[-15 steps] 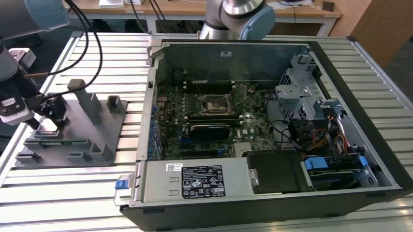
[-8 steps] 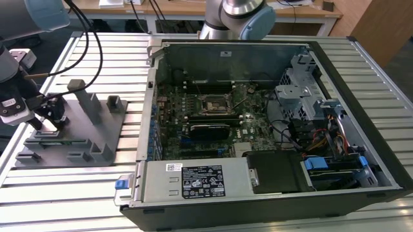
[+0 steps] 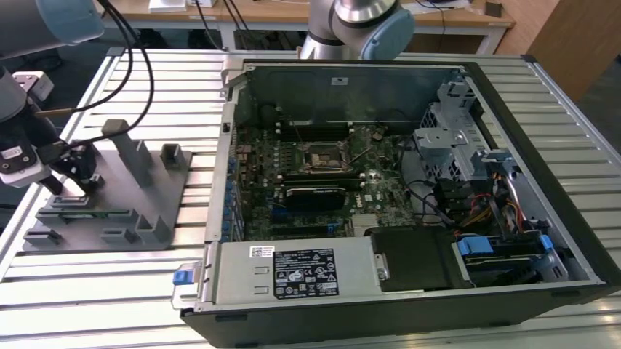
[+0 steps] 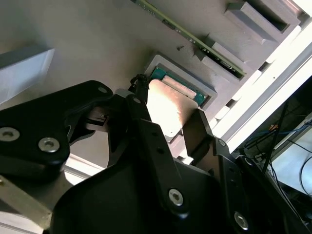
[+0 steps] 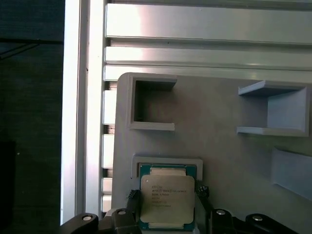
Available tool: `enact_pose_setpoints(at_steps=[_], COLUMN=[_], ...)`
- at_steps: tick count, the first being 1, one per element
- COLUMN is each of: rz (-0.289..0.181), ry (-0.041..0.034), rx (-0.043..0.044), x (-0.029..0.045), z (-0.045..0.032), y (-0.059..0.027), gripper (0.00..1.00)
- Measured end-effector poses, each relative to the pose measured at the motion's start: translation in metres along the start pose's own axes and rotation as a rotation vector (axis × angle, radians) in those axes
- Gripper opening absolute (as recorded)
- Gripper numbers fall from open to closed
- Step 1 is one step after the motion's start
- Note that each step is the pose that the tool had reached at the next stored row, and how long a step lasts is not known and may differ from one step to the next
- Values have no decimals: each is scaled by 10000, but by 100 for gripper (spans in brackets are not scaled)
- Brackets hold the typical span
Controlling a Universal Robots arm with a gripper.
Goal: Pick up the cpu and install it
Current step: 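Pick up the cpu and move it towards the insertion slot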
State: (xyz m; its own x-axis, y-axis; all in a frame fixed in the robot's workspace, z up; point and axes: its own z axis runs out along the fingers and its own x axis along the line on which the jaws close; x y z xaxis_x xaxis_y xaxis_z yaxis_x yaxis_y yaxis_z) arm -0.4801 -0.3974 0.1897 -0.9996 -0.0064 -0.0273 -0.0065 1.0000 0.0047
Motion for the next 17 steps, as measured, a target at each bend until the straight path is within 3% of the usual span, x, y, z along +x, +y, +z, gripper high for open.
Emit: enact_pose_setpoints(at_steps=[17], rz=[1], ry=[1], rx=[-35], x=[-2], z=[-72], y=[0], gripper=[53])
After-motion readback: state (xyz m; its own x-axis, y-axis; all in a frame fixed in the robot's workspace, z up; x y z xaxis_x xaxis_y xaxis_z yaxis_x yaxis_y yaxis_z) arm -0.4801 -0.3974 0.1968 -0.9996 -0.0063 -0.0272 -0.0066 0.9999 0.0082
